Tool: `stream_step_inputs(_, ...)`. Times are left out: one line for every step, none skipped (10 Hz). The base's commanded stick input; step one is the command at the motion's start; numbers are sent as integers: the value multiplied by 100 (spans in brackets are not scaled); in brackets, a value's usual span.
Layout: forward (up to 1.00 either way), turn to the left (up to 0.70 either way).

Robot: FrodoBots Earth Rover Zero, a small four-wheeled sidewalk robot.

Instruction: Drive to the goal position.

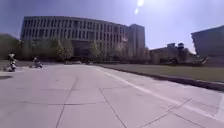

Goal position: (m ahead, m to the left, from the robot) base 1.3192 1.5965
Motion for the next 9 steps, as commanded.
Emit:
stream_step_inputs(85,34)
stream_step_inputs(85,32)
stream_step_inputs(85,17)
stream_step_inputs(85,3)
stream_step_inputs(85,0)
stream_step_inputs(85,0)
stream_step_inputs(85,0)
stream_step_inputs(85,0)
stream_step_inputs(85,0)
